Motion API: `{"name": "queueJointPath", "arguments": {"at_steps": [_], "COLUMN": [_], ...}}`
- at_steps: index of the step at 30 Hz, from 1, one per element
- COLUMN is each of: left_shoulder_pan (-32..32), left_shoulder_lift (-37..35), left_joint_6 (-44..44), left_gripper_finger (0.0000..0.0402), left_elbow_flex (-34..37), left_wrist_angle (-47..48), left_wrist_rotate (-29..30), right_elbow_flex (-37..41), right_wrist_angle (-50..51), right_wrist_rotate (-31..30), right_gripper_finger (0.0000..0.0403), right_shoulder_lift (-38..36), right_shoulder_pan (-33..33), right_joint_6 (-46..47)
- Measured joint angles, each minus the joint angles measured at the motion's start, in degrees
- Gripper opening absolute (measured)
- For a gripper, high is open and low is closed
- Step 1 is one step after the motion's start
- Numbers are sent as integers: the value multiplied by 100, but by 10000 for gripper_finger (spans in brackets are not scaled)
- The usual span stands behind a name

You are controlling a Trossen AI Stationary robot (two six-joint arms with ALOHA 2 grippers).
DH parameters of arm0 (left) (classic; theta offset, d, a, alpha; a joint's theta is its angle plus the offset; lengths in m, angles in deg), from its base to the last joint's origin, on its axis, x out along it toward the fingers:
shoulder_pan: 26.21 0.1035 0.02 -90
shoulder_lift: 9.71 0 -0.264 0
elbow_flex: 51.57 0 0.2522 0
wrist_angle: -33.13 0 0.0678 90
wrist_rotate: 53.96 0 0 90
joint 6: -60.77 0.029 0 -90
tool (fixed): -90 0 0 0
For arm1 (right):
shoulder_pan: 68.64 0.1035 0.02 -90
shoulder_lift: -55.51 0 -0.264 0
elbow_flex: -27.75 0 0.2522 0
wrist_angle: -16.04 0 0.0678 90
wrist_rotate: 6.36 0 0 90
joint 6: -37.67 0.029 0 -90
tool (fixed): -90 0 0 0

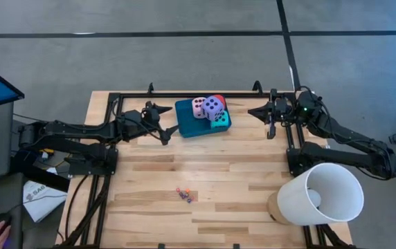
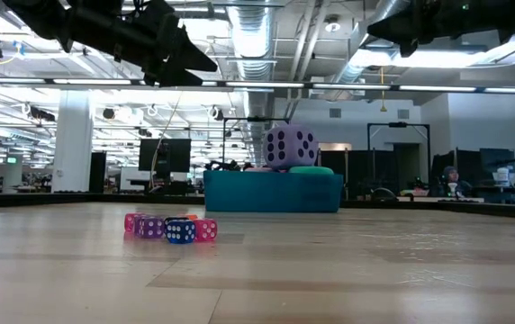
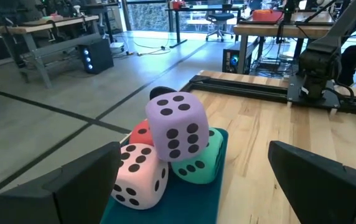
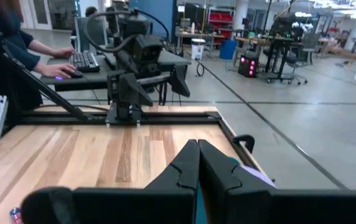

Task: Pick & Place Dice
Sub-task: Put the left small red dice into the blue bin

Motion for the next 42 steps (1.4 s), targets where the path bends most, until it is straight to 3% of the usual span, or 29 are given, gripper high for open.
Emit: {"name": "queueJointPath", "arguments": {"at_steps": [5, 24, 31, 42], "left_shoulder_pan": [0, 0, 0, 0], "left_shoulder_lift": [2, 4, 4, 4], "left_joint_6": [0, 0, 0, 0], "left_gripper_finger": [396, 396, 396, 396], "left_elbow_flex": [0, -4, -4, -4], "left_wrist_angle": [0, -4, -4, -2], "left_wrist_rotate": [-1, -26, -22, 7], "right_elbow_flex": [0, 20, 856, 938], "right_wrist_angle": [132, 143, -1104, -1268], "right_wrist_rotate": [-388, -790, -789, -781], "right_gripper_finger": [0, 0, 0, 0], "right_shoulder_lift": [39, 53, 52, -136], "right_shoulder_pan": [7, 598, 538, 396], "right_joint_6": [-28, -650, -543, -436]}}
